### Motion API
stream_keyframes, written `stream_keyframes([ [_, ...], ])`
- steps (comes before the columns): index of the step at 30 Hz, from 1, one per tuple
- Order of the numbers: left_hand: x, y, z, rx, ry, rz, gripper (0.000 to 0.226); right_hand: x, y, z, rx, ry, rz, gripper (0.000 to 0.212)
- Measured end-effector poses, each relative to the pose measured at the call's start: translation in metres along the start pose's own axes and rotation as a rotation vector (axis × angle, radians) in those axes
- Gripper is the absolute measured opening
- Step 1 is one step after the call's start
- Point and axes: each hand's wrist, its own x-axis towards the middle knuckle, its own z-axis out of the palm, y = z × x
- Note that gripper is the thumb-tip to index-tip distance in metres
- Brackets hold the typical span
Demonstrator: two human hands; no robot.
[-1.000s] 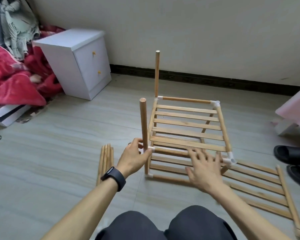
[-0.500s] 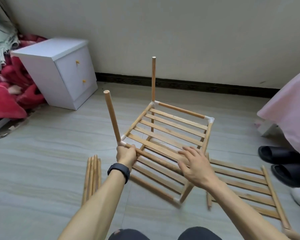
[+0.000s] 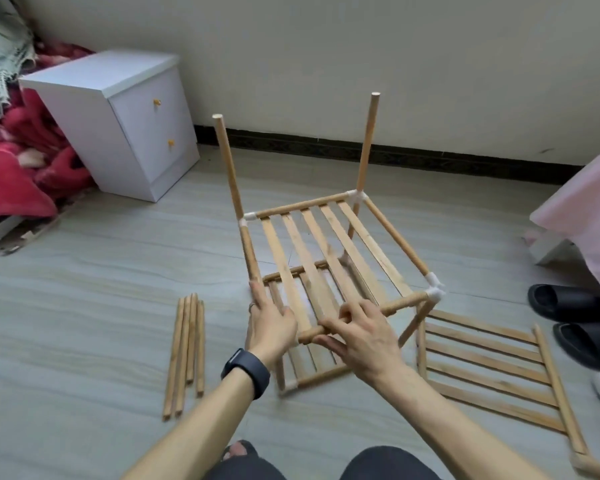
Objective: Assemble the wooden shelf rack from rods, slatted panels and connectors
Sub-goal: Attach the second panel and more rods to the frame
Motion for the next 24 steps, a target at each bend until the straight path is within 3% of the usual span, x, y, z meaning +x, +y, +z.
stream_keyframes([
  [3,0.002,-0.016,-0.014,0.180,0.108,0.058,0.068,0.008,-0.032,0.010,0.122,-0.080,0.034,0.031],
  [6,0.020,-0.026,-0.042,0.172,0.119,0.152,0.053,0.020,-0.040,0.016,0.097,-0.134,-0.043,0.030],
  [12,0.029,-0.025,-0.058,0.211,0.018,0.180,0.039,0.042,-0.032,0.028,0.001,-0.298,0.268,0.089],
  [15,0.029,-0.039,-0.062,-0.016,-0.069,0.123,0.028,0.054,-0.024,0.031,-0.021,-0.372,0.269,0.091],
  [17,0.034,-0.048,-0.067,-0.257,-0.103,0.082,0.042,0.063,-0.025,0.034,-0.036,-0.444,0.239,0.091],
  [20,0.050,-0.078,-0.068,-0.463,0.077,-0.077,0.051,0.073,-0.042,0.042,-0.034,-0.499,0.219,0.097],
  [21,0.056,-0.094,-0.067,-0.395,0.120,-0.159,0.046,0.075,-0.048,0.045,-0.031,-0.497,0.219,0.101],
  [24,0.076,-0.152,-0.063,0.151,0.051,-0.307,0.028,0.078,-0.060,0.054,-0.022,-0.487,0.230,0.108],
])
